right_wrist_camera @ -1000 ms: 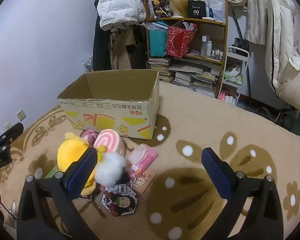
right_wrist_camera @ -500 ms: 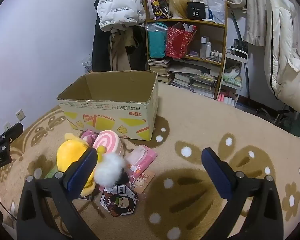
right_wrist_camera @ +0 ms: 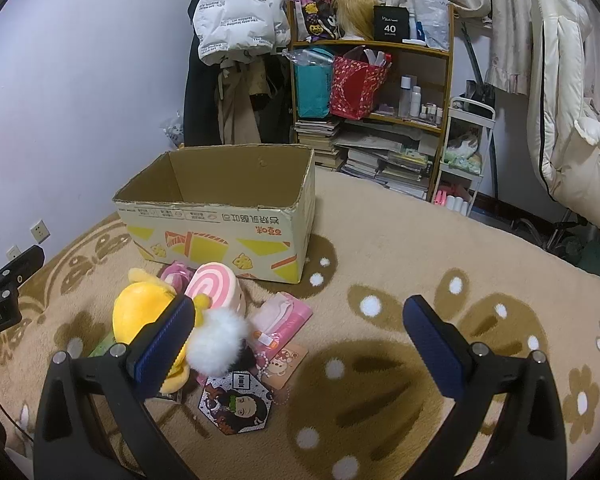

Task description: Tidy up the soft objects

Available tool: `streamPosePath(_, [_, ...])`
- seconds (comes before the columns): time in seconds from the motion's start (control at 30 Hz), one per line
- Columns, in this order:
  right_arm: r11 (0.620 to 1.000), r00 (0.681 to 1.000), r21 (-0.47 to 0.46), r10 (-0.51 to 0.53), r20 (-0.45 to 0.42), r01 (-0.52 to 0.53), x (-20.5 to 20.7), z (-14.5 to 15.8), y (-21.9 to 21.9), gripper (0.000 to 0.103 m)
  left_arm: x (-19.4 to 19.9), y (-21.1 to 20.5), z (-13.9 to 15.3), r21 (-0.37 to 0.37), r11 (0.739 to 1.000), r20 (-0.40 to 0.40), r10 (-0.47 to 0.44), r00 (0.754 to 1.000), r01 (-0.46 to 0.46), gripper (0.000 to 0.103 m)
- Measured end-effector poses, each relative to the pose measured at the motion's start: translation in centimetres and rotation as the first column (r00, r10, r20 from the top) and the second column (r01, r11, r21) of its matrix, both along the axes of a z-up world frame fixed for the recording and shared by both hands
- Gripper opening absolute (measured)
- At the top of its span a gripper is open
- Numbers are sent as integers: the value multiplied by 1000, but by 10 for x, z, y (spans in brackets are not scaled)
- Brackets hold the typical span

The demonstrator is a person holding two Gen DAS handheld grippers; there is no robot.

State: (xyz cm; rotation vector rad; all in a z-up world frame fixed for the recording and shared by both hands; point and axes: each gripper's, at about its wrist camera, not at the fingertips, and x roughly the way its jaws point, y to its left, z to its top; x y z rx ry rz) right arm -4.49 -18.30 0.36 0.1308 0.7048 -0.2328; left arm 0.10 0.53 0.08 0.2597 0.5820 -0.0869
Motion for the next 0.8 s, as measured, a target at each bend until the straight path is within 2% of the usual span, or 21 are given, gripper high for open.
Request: streamPosePath(0.8, [1000, 1000, -15, 4, 3, -4, -1, 0, -1, 103, -2, -2, 1, 6, 1000, 7, -2, 1000, 2, 103])
